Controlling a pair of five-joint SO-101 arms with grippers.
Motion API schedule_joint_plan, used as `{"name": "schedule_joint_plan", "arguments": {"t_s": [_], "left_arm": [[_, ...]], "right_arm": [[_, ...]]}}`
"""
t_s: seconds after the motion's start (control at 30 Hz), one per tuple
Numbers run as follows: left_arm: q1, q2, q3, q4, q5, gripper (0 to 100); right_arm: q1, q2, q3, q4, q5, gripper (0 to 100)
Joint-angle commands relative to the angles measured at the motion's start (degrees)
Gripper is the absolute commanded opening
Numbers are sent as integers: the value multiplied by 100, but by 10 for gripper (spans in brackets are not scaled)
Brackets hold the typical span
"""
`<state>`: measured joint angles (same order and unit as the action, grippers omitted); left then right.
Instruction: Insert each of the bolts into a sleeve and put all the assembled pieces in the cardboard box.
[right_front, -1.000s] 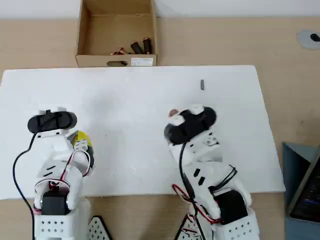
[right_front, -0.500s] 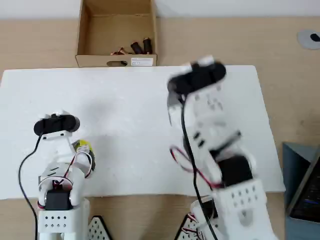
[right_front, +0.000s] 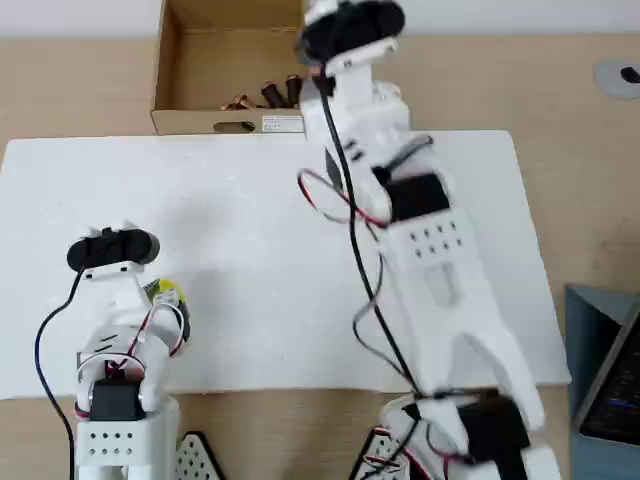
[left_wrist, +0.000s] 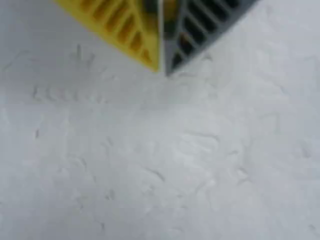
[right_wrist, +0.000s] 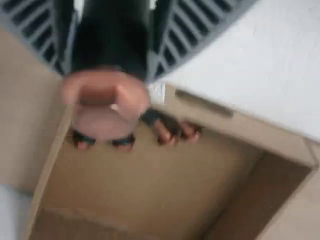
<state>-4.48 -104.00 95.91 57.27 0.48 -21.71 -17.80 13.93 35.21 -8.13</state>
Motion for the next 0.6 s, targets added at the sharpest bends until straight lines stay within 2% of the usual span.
{"name": "schedule_joint_plan", "arguments": {"t_s": [0.0,0.3,0.57], "left_arm": [[-35,-48,-53,-44,-9,2],[-18,-48,-53,-44,-35,2],[-26,-48,-53,-44,-18,2]], "right_arm": [[66,690,-1147,-229,-18,9],[127,2897,-3451,-229,-18,9],[48,5103,-5666,-211,923,9]]}}
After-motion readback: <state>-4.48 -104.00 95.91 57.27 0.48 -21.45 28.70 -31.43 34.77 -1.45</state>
